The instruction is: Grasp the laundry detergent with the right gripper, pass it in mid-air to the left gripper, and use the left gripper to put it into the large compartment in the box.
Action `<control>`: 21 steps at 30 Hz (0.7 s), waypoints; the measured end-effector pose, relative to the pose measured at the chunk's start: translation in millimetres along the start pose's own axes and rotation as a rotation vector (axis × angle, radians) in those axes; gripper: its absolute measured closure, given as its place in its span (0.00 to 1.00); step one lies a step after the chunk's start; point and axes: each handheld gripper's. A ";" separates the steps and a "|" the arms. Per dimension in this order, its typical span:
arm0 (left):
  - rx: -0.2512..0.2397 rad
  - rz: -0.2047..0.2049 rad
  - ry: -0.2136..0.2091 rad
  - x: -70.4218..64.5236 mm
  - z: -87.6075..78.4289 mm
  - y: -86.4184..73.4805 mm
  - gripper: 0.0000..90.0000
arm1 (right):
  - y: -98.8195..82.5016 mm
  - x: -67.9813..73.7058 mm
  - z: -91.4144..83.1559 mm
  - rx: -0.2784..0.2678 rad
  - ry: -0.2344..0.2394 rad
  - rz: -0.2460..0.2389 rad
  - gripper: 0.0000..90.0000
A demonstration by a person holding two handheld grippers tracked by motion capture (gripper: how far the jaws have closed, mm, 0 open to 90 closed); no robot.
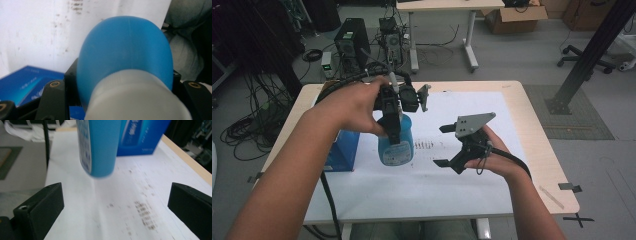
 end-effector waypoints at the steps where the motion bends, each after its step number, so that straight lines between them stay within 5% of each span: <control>1: -0.004 -0.027 -0.004 3.6 -3.0 -2.4 0.43 | -0.3 -1.4 -3.0 0.017 -0.010 -0.002 0.01; 8: -0.038 -0.177 -0.025 22.6 -22.3 -20.9 0.43 | -3.3 -8.9 -15.3 0.159 -0.073 -0.030 0.01; 9: -0.048 -0.222 -0.021 27.3 -28.0 -27.1 0.43 | -3.6 -8.8 -15.2 0.175 -0.081 -0.037 0.02; 10: -0.048 -0.222 -0.021 27.3 -28.0 -27.1 0.43 | -3.6 -8.8 -15.2 0.175 -0.081 -0.037 0.02; 11: -0.050 -0.285 -0.019 32.4 -33.1 -33.4 0.43 | -4.1 -8.7 -15.8 0.201 -0.090 -0.052 0.02; 12: -0.050 -0.285 -0.019 32.4 -33.1 -33.4 0.43 | -4.1 -8.7 -15.8 0.201 -0.090 -0.052 0.02; 15: -0.041 -0.422 -0.018 42.5 -42.4 -45.9 0.43 | -4.1 -9.7 -19.6 0.221 -0.107 -0.058 0.02; 16: -0.041 -0.422 -0.018 42.5 -42.4 -45.9 0.43 | -4.1 -9.7 -19.6 0.221 -0.107 -0.058 0.02; 17: -0.040 -0.486 -0.016 46.4 -46.9 -51.3 0.43 | -4.2 -10.2 -21.6 0.229 -0.111 -0.057 0.02; 18: -0.040 -0.486 -0.016 46.4 -46.9 -51.3 0.43 | -4.2 -10.2 -21.6 0.229 -0.111 -0.057 0.02; 19: -0.032 -0.542 -0.020 50.2 -50.6 -56.8 0.43 | -4.3 -11.1 -23.1 0.241 -0.114 -0.063 0.02; 21: -0.032 -0.587 -0.019 52.6 -54.7 -61.8 0.43 | -4.8 -11.8 -23.8 0.249 -0.124 -0.071 0.02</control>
Point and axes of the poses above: each handheld gripper's, and its own axes: z roughly forward along the jaws, y roughly out of its top, x roughly to its left, and after that the axes turned 7 degrees about z, right-handed
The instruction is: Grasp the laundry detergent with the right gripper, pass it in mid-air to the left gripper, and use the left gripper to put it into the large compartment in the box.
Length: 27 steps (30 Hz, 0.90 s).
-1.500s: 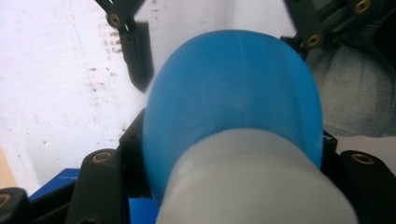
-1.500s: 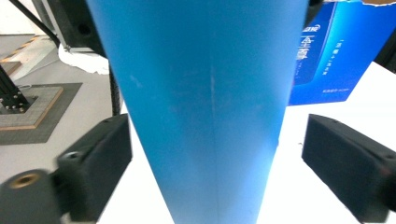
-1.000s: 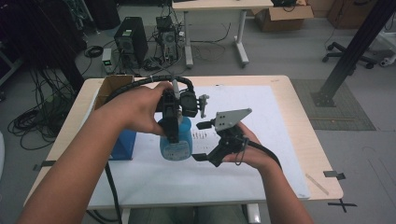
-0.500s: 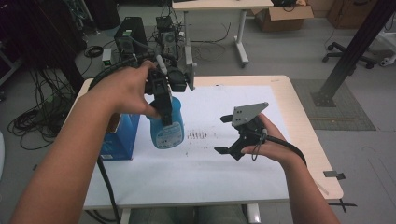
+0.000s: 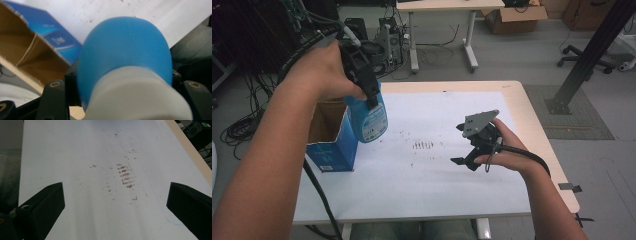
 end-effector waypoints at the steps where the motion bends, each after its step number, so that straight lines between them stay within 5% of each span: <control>1: 0.000 0.000 0.000 0.0 0.0 0.0 0.42 | 0.0 0.0 0.0 0.000 0.000 0.000 0.02; 2: -0.008 -0.050 -0.004 4.5 -3.9 -3.1 0.43 | -1.2 -0.9 -0.1 0.011 -0.004 -0.001 0.02; 5: -0.014 -0.086 -0.001 9.6 -8.7 -6.1 0.42 | -2.5 -1.5 -0.7 0.016 -0.006 0.000 0.02; 8: -0.026 -0.196 0.001 20.4 -16.8 -13.2 0.43 | -5.3 -3.2 -3.3 0.010 -0.011 0.001 0.02; 11: -0.031 -0.224 0.005 25.0 -18.7 -16.0 0.42 | -6.5 -3.9 -4.5 0.001 -0.015 0.000 0.02; 20: -0.056 -0.425 -0.008 50.9 -31.7 -38.1 0.43 | -8.7 -5.7 -7.5 0.000 -0.018 0.000 0.02; 23: -0.061 -0.462 -0.004 55.8 -34.5 -42.9 0.43 | -8.9 -5.9 -7.2 0.001 -0.019 0.001 0.02; 24: -0.068 -0.505 -0.001 60.8 -36.7 -47.7 0.43 | -8.9 -6.3 -6.5 0.002 -0.017 0.000 0.02; 27: -0.072 -0.536 -0.004 66.5 -38.7 -52.8 0.43 | -8.9 -6.6 -5.5 0.007 -0.015 0.004 0.02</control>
Point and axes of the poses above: each handheld gripper's, and its own axes: z roughly forward along the jaws, y roughly out of its top, x roughly to its left, and after that the axes turned 7 degrees about z, right-handed
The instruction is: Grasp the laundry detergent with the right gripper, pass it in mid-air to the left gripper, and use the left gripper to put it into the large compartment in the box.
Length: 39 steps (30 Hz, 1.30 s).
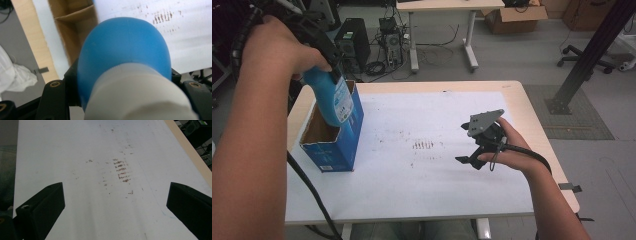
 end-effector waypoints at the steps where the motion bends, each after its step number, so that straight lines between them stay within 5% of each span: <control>1: 0.000 -0.016 -0.003 3.6 -1.0 -0.7 0.43 | 0.0 -0.2 0.3 0.001 -0.001 -0.001 0.02; 9: -0.006 -0.129 -0.020 32.6 -1.4 -5.6 0.43 | -1.8 -1.8 0.0 0.002 -0.001 0.005 0.02; 15: -0.011 -0.174 -0.007 46.1 1.0 -6.6 0.43 | -6.3 -4.3 0.5 0.015 0.001 0.016 0.02; 39: -0.001 -0.203 -0.023 68.3 33.0 -5.8 0.42 | -5.2 -6.6 5.0 0.032 0.017 0.021 0.02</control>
Point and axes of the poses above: each handheld gripper's, and its own axes: z roughly forward along the jaws, y roughly out of its top, x roughly to its left, and after that the axes turned 7 degrees about z, right-handed
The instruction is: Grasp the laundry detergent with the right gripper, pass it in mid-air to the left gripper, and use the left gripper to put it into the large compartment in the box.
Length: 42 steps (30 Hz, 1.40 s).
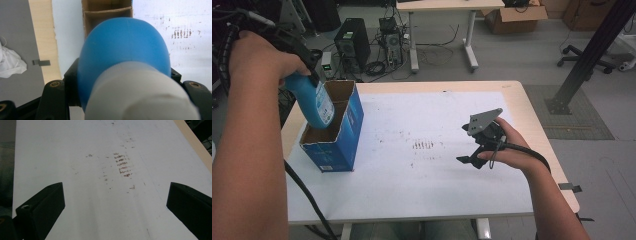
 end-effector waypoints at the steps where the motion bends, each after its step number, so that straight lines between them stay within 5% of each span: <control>1: 0.002 0.001 -0.001 0.3 1.5 0.2 0.42 | 0.0 0.1 -0.3 0.000 0.000 0.000 0.02; 42: 0.045 0.000 -0.017 10.8 72.5 -0.9 0.42 | -0.3 3.5 2.3 -0.002 0.007 0.006 0.02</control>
Point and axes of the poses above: each handheld gripper's, and its own axes: z roughly forward along the jaws, y roughly out of its top, x roughly to its left, and after that the axes turned 7 degrees about z, right-handed
